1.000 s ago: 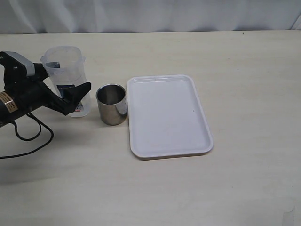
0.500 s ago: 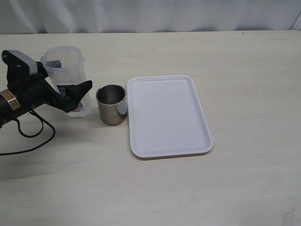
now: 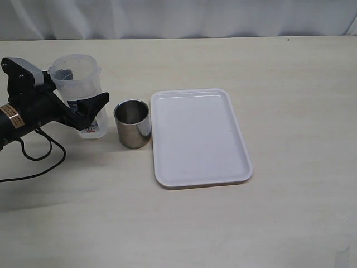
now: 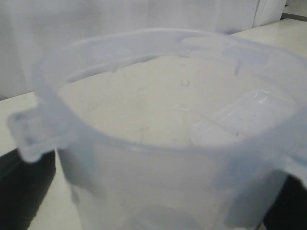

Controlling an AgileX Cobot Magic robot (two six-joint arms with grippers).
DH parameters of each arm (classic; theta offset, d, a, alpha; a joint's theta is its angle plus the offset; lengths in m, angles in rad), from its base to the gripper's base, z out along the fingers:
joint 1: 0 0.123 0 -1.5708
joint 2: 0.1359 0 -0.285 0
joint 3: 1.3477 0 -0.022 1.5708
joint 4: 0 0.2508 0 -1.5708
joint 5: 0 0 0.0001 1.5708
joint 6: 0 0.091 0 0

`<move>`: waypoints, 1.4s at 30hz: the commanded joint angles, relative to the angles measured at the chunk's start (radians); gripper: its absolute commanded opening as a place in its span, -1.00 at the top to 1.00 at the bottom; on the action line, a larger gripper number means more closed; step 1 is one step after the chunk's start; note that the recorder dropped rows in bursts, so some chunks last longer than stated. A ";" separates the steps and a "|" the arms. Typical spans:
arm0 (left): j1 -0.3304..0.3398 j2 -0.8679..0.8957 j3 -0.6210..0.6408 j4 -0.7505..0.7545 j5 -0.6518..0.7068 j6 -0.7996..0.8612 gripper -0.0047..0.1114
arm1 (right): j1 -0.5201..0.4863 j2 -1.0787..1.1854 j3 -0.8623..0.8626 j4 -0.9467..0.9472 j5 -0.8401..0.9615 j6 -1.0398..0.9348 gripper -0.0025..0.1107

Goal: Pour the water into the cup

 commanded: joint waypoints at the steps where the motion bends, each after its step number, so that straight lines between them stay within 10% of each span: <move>1: -0.003 0.000 -0.005 -0.014 -0.013 -0.008 -0.89 | -0.002 -0.004 0.001 -0.001 -0.010 0.000 0.88; 42: -0.003 0.000 -0.005 -0.036 -0.013 -0.009 -0.89 | -0.002 -0.004 0.001 -0.003 -0.037 0.000 0.88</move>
